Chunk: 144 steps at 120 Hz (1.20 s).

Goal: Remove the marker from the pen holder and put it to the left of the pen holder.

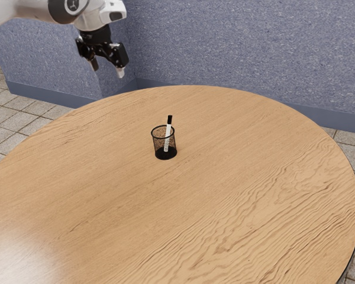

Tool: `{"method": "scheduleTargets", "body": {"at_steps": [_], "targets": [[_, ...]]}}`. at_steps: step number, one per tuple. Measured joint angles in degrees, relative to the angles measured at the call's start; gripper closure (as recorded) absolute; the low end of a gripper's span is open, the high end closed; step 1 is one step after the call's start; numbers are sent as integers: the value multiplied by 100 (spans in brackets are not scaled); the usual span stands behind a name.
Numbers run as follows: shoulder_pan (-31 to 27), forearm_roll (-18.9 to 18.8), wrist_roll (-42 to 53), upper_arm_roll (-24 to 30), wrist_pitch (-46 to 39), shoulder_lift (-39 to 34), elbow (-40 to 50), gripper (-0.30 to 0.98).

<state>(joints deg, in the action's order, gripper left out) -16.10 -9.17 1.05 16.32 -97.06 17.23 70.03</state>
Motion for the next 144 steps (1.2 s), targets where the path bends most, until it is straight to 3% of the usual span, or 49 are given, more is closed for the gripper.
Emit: {"method": "scheduleTargets", "body": {"at_steps": [46, 64, 90, 144], "targets": [[0, 11, -10, -127, -673, 947, 354, 0], [-6, 112, -41, -187, -975, 1386, 362, 9], [35, 423, -59, -138, -1986, 2112, -57, 16], [242, 377, 24, 79, -3951, 3021, -481, 19]]}}
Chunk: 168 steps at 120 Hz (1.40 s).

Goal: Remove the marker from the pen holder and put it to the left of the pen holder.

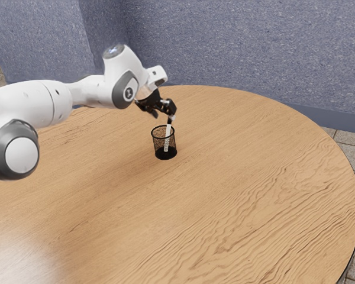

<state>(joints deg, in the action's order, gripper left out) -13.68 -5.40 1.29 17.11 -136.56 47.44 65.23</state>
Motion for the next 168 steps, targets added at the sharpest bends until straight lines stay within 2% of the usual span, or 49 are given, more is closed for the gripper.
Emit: {"method": "scheduleTargets", "body": {"at_steps": [16, 50, 73, 102, 168], "targets": [[5, -74, 28, 2, -225, 155, -75, 21], [13, -126, 69, 7, -407, 286, -139, 37], [58, -198, 86, 4, -449, 441, -297, 43], [81, -313, 100, 3, -492, 469, -306, 56], [113, -686, 56, -13, -637, 386, -267, 74]]}}
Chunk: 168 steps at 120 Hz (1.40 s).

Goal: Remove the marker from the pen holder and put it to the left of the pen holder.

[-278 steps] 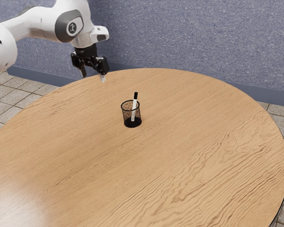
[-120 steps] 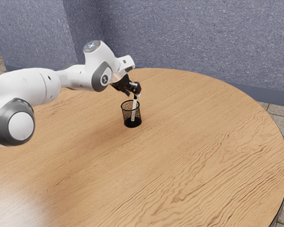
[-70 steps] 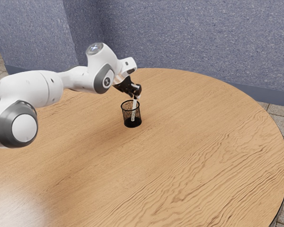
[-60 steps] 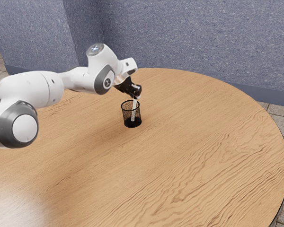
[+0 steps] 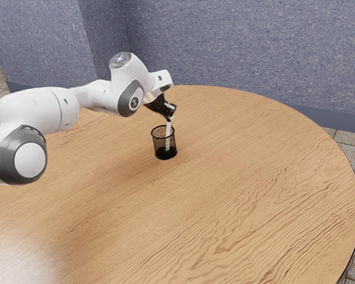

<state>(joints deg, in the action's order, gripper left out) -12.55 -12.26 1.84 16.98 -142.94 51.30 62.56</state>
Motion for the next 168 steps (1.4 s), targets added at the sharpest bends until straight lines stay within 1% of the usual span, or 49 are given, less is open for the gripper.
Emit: {"method": "scheduleTargets", "body": {"at_steps": [16, 28, 40, 62, 71, 80, 92, 100, 118, 131, 147, 160, 162, 168], "targets": [[7, -130, -65, -7, 128, -194, 35, 77], [8, -195, -120, -11, 335, -481, 100, 78], [1, -227, -173, -21, 542, -964, 419, 79], [-50, -221, -252, -29, 975, -1987, 1259, 79], [-63, -210, -279, -158, 1212, -2361, 1618, 79], [-69, -210, -303, -273, 1484, -2520, 1786, 79], [-170, -221, -323, -366, 1890, -2462, 1831, 79], [-215, -311, -330, -388, 2206, -2343, 1792, 79], [-235, -672, -339, -390, 3104, -1909, 1319, 79], [-276, -970, -340, -394, 3817, -1445, 842, 79], [-323, -1312, -328, -375, 4544, -1105, 613, 79], [-328, -1477, -312, -369, 4961, -895, 551, 79], [-328, -1493, -310, -369, 5009, -870, 549, 78], [-330, -1520, -301, -369, 5134, -814, 546, 68]]}}
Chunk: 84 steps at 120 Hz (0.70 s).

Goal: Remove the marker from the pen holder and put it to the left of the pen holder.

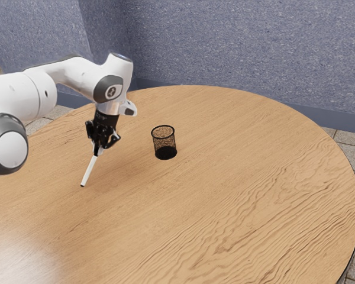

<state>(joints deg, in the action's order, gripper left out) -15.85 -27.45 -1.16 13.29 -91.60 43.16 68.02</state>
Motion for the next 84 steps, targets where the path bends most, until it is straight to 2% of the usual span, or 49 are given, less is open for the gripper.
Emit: {"method": "scheduleTargets", "body": {"at_steps": [17, 33, 45, 63, 84], "targets": [[-13, -16, 28, -4, 210, 31, 2, 37], [-99, 183, 53, 5, 100, -173, 51, 20], [-117, 593, 62, 8, -161, -669, 323, 12], [-119, 1019, 36, 221, -648, -1462, 869, 6], [-83, 1437, 11, 569, -970, -2033, 691, 3]]}}
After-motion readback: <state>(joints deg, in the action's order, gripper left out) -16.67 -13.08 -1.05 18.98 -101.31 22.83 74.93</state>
